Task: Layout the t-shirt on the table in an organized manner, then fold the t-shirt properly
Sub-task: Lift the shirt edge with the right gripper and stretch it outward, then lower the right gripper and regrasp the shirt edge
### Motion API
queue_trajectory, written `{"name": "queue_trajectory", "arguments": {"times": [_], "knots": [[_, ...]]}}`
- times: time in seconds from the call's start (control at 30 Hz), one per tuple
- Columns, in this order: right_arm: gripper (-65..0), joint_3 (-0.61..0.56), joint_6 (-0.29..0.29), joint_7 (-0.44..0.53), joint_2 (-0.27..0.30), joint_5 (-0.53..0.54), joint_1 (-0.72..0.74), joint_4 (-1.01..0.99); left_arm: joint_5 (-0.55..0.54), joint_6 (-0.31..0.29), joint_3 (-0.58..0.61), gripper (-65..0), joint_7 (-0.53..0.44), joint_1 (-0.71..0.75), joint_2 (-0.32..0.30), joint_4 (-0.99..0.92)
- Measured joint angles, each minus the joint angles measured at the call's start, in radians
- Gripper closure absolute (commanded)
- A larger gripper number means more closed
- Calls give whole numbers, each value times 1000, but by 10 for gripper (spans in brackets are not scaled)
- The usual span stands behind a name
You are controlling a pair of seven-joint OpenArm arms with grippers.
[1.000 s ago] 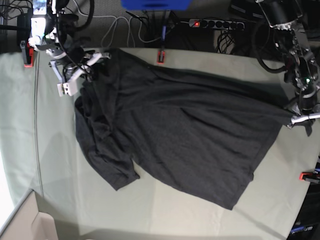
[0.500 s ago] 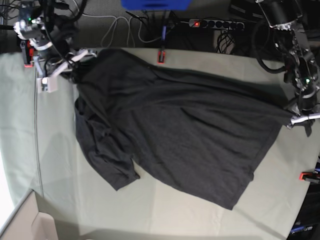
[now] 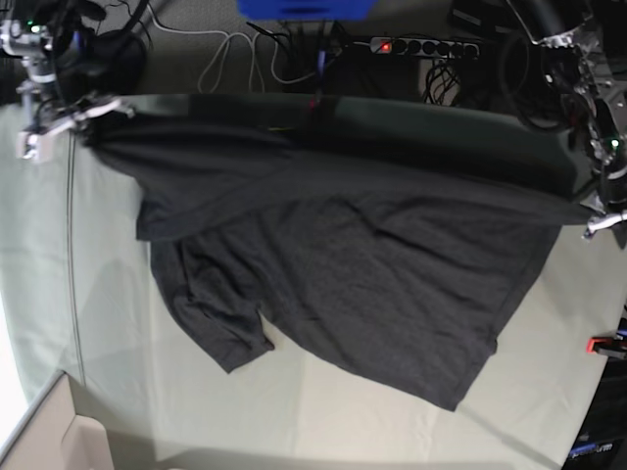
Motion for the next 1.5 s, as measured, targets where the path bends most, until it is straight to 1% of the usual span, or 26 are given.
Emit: {"name": "queue_trajectory", "arguments": {"times": [0.07, 0.13, 0.2, 0.27, 0.4, 0.47, 0.6, 0.77, 0.87, 0.9, 1.0, 1.03, 1.13, 1.23, 1.3, 1.4, 1.5], "knots": [[0, -39, 1, -5, 0, -1, -33, -15, 0, 0, 0, -1, 0, 2, 0, 0], [0, -78, 20, -23, 0, -9, -55, -24, 0, 0, 3, -1, -7, 13, -2, 0], [0, -108, 74, -7, 1, -5, -74, -28, 0, 0, 3, -1, -6, 17, -1, 0], [0, -125, 97, -6, 0, -4, -82, -42, -1, 0, 3, -1, -7, 14, -2, 0], [0, -133, 100, -4, 13, -6, -99, -101, 0, 0, 3, -1, -7, 12, -1, 0], [0, -164, 100, 5, 24, -12, -112, -139, 0, 0, 3, -1, -7, 12, -2, 0], [0, -212, 102, 10, 14, -8, -139, -192, 0, 0, 5, -1, -6, 12, 0, -1], [0, -254, 101, 44, 19, -8, -157, -201, 0, 0, 5, -1, -6, 11, -1, -2], [0, -287, 101, 42, 29, -8, -179, -202, 0, 0, 5, -1, -6, 11, 0, -2], [0, -299, 105, 42, 36, -7, -180, -204, 0, 0, 4, -1, -6, 11, 0, -2], [0, -342, 141, 35, 64, -8, -176, -207, 0, 0, 3, -1, -6, 11, -1, -2], [0, -346, 142, 35, 66, -6, -175, -207, 0, 0, 3, -1, -6, 11, 0, -2], [-52, -311, 142, 35, 64, -8, -176, -207, 0, 0, 3, -1, -6, 11, 0, -2], [-131, -283, 142, 36, 66, -8, -176, -207, 0, 0, 2, -1, -6, 11, 0, -2], [-171, -262, 142, 35, 66, -4, -176, -207, 0, 0, 2, -1, -6, 11, 0, -2], [-201, -195, 142, 36, 60, -5, -176, -205, 0, 0, 3, -1, -7, 21, -2, -2], [-203, -113, 142, 35, 19, -5, -159, -202, 0, 0, 3, -1, -6, 28, 0, -2]]}}
